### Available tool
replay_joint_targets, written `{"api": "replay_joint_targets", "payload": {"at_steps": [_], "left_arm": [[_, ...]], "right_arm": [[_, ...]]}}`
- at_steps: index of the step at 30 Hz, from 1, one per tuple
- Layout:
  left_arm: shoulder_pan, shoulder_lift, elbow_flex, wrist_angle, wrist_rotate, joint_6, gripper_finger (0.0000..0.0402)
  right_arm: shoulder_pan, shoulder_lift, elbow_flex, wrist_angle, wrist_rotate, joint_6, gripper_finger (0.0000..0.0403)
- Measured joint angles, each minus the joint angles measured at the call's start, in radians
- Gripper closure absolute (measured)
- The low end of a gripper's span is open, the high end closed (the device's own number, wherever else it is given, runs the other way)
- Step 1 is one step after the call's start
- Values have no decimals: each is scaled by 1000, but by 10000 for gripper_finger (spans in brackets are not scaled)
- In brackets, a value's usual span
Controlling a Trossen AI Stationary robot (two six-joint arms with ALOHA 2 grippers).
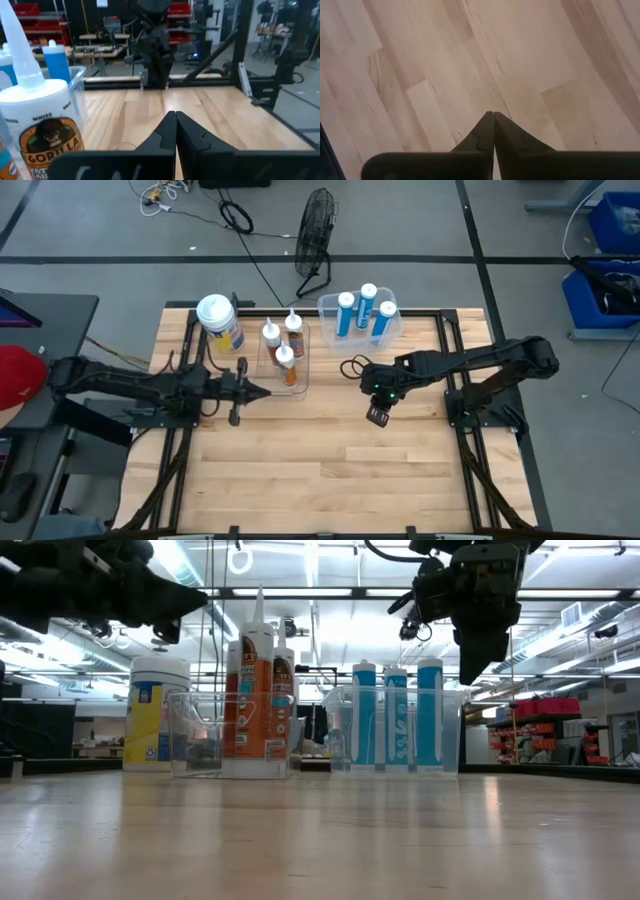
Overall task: Pick & place silicon tubes, Sealant and Lysol wipes
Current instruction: Return to Home Position
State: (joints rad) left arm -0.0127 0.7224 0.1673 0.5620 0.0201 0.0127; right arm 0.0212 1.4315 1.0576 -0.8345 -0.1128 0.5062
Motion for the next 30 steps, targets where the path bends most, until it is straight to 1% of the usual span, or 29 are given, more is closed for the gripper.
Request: {"api": "replay_joint_targets", "payload": {"at_steps": [8,21,24,30], "left_arm": [[4,-140,-70,-17,14,-27,398],[5,-320,-153,-42,3,-6,399],[5,-354,-158,-69,-17,-5,399],[5,-410,-158,-79,-17,16,399]], "right_arm": [[0,0,0,4,0,10,387],[0,0,0,28,-11,10,387],[0,0,0,28,-11,9,387],[0,0,0,29,-9,9,387]]}}
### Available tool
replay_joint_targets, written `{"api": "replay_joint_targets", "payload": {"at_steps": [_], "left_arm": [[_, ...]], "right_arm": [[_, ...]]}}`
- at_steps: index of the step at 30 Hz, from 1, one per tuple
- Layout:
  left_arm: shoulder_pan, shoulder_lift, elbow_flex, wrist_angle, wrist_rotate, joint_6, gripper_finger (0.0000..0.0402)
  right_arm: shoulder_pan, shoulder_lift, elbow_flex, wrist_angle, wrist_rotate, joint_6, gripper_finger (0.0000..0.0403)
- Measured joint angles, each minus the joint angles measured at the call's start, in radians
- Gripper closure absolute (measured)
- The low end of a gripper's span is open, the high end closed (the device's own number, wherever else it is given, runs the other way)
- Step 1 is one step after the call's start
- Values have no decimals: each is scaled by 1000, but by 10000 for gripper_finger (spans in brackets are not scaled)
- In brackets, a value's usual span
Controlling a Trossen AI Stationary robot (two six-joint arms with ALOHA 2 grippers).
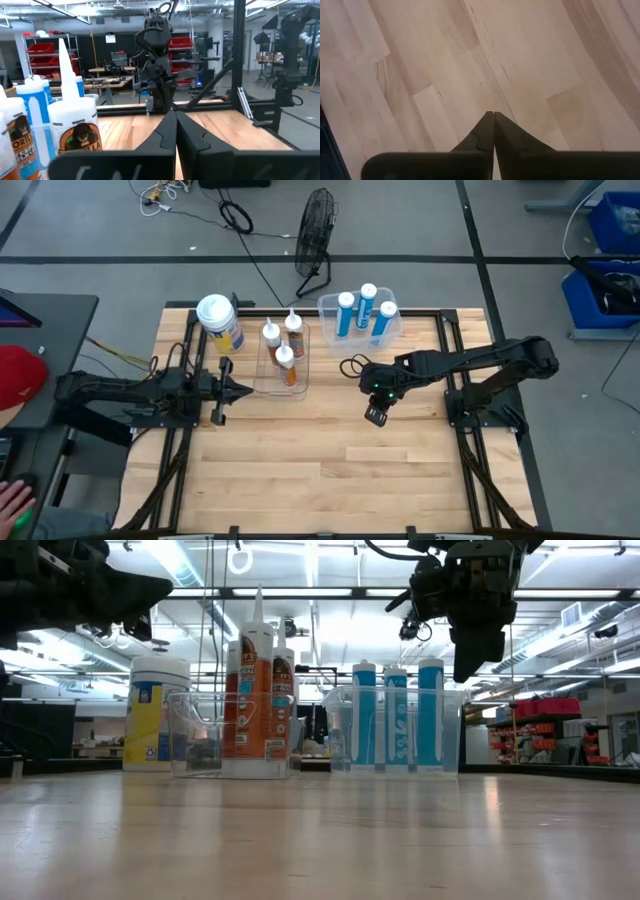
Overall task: Pick & place silicon tubes, Sealant and Lysol wipes
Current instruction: Return to Home Position
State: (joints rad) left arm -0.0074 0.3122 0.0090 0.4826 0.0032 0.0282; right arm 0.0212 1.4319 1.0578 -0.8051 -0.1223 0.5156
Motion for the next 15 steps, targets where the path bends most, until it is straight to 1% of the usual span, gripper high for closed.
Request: {"api": "replay_joint_targets", "payload": {"at_steps": [8,15], "left_arm": [[0,-128,-1,-108,-29,10,399],[0,-278,-1,-221,-36,-14,399]], "right_arm": [[0,0,0,10,2,0,387],[0,0,0,15,3,0,387]]}}
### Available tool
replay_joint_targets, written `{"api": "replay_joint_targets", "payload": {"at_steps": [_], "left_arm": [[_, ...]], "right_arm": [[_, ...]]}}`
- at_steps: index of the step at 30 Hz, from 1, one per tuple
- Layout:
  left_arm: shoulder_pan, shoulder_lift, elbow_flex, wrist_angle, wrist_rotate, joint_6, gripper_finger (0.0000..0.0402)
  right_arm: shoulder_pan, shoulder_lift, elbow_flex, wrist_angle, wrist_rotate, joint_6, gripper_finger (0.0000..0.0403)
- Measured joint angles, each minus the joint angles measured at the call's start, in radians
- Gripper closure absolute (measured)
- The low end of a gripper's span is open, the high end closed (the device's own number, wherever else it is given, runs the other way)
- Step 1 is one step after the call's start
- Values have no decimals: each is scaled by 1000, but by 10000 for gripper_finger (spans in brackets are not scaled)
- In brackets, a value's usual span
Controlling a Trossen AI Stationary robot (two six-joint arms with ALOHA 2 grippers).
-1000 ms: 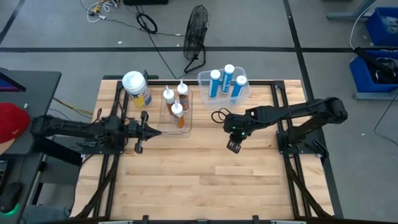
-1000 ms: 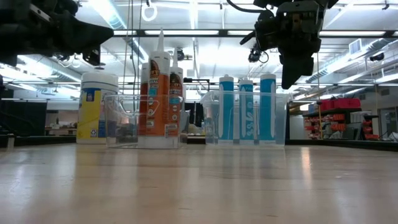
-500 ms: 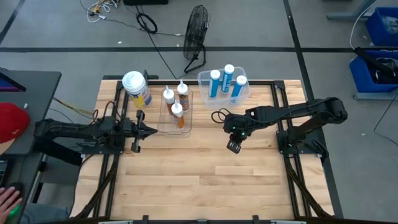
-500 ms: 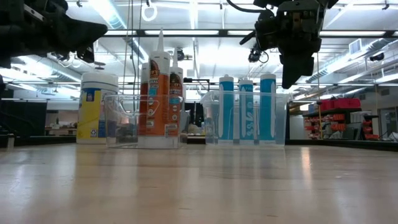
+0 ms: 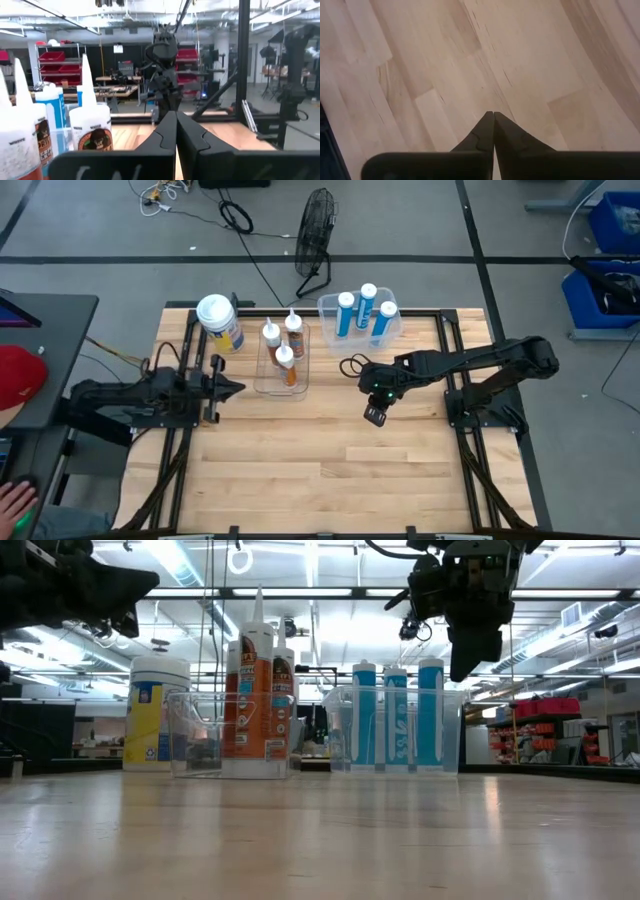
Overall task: Pick & place silicon tubes, Sealant and Lysol wipes
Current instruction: Return to Home Position
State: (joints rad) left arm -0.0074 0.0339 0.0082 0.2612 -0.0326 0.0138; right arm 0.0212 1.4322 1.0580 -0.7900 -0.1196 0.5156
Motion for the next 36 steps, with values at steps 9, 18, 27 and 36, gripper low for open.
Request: {"api": "replay_joint_targets", "payload": {"at_steps": [9,18,27,36], "left_arm": [[1,-30,3,-115,-34,-31,393],[1,-30,3,-141,-34,-54,395],[1,-30,3,-154,-34,-55,395],[1,-30,3,-171,-34,-55,395]], "right_arm": [[0,-6,0,10,33,-70,387],[2,-240,-201,360,62,-191,399],[2,-581,-615,946,108,-200,397],[29,-790,-821,1260,85,-280,397]]}}
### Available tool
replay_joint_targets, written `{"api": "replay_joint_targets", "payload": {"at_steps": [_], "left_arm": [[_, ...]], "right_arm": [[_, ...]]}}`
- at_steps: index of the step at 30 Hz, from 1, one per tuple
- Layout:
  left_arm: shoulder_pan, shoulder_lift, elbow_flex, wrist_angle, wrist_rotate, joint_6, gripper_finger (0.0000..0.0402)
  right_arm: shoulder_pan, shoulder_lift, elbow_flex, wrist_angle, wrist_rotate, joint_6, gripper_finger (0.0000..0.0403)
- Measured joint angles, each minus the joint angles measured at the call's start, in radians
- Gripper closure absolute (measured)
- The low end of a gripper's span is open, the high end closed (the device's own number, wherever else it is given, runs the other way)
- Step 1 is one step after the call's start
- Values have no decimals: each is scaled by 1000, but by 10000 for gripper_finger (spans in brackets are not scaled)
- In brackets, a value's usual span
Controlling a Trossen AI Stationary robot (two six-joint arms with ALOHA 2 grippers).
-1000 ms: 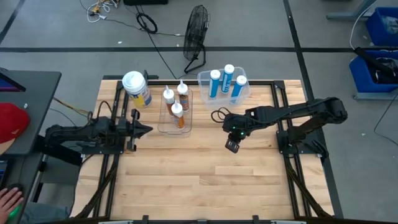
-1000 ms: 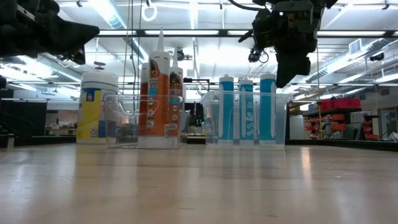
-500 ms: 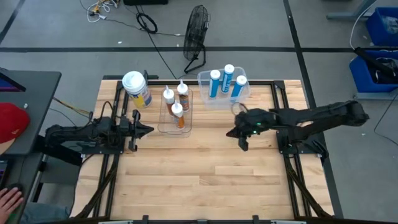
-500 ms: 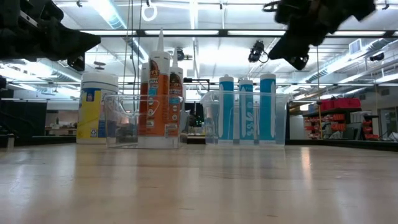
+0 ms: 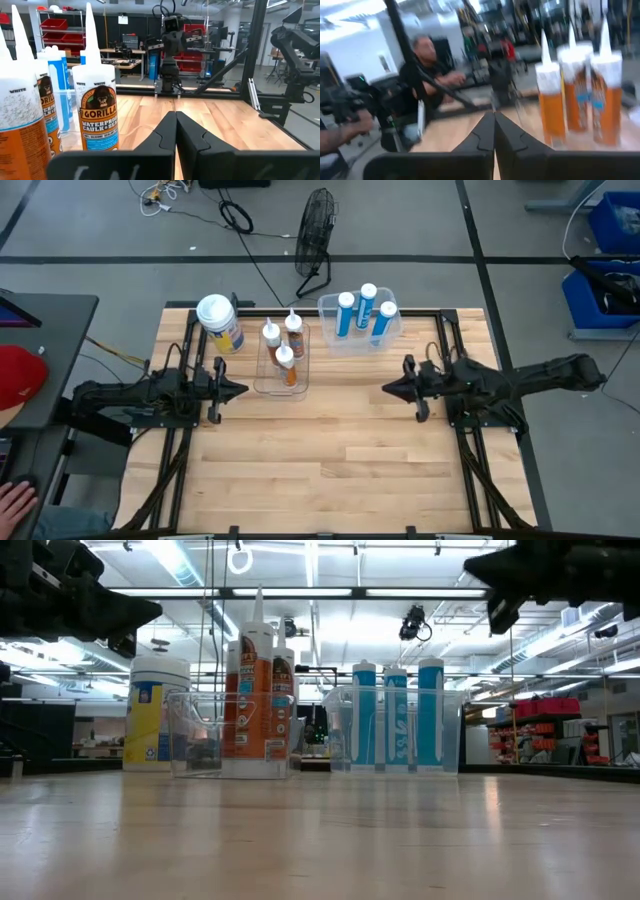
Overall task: Pick & place silicon tubes, Sealant and Lysol wipes
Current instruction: Return to Home Position
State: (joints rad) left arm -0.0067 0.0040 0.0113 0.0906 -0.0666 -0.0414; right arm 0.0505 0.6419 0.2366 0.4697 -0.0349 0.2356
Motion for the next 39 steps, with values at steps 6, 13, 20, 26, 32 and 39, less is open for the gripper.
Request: {"api": "replay_joint_targets", "payload": {"at_steps": [6,13,20,26,32,39], "left_arm": [[0,0,0,0,0,-9,395],[0,0,0,-10,0,-25,395],[0,0,0,-14,0,-37,395],[0,0,0,-14,0,-52,395],[0,0,0,-16,0,-46,395],[7,2,0,-28,-11,-44,395]], "right_arm": [[33,-85,-131,228,0,-85,396],[77,-200,-223,287,0,-134,396],[126,-348,-221,188,-5,-248,396],[135,-531,-221,34,55,-337,396],[133,-642,-219,-69,173,-400,396],[95,-642,-220,-171,334,-370,396]]}}
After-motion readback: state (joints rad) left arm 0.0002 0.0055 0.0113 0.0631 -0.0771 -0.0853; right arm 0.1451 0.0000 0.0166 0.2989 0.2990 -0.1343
